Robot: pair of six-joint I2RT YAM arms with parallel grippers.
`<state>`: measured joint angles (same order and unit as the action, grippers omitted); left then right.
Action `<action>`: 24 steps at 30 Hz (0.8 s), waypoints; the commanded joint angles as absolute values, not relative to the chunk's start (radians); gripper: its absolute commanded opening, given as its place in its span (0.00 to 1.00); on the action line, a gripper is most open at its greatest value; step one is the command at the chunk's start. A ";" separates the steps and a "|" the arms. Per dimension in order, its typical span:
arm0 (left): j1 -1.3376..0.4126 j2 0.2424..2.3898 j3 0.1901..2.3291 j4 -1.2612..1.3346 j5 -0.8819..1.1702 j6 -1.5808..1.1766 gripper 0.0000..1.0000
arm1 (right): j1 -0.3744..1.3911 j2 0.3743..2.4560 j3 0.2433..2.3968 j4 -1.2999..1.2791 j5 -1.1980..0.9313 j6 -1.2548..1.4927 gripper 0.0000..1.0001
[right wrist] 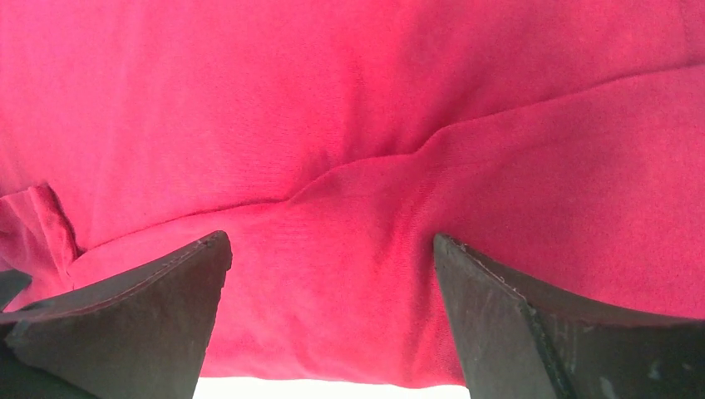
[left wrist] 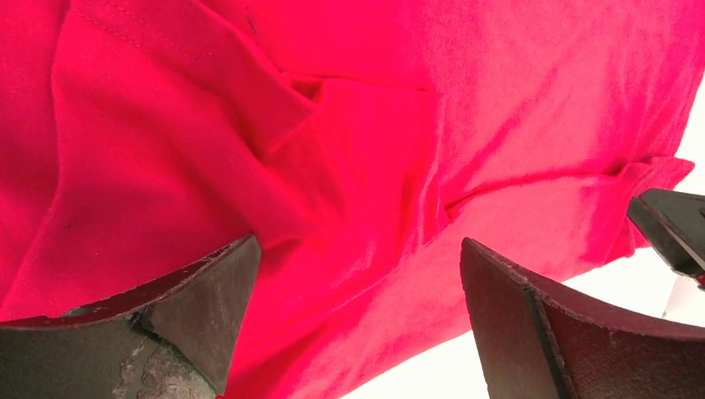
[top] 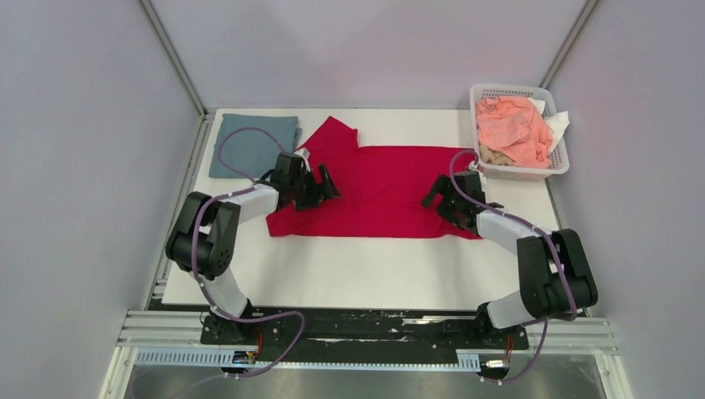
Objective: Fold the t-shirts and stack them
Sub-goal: Fold the flattened tshirt in 1/3 of the way
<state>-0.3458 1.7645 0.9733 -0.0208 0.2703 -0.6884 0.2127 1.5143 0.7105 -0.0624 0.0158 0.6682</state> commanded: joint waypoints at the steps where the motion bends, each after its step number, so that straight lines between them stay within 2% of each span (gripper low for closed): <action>1: -0.371 1.687 0.822 -0.087 0.269 -0.744 1.00 | 0.212 1.436 0.583 -0.315 0.000 0.709 1.00; 11: -0.530 1.419 0.533 -0.183 0.127 -0.883 1.00 | 0.215 1.122 0.431 -0.587 -0.025 0.807 1.00; 17: -0.604 1.230 0.435 -0.281 0.050 -0.945 1.00 | 0.227 0.926 0.417 -0.737 -0.012 0.866 1.00; 24: -0.606 1.180 0.430 -0.280 0.048 -0.912 1.00 | 0.264 0.877 0.376 -0.802 -0.051 0.912 1.00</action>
<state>-0.6025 1.1687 0.4572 -0.1371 0.0952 -0.9199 0.2436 0.8768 0.4236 -0.6746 -0.0212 0.8577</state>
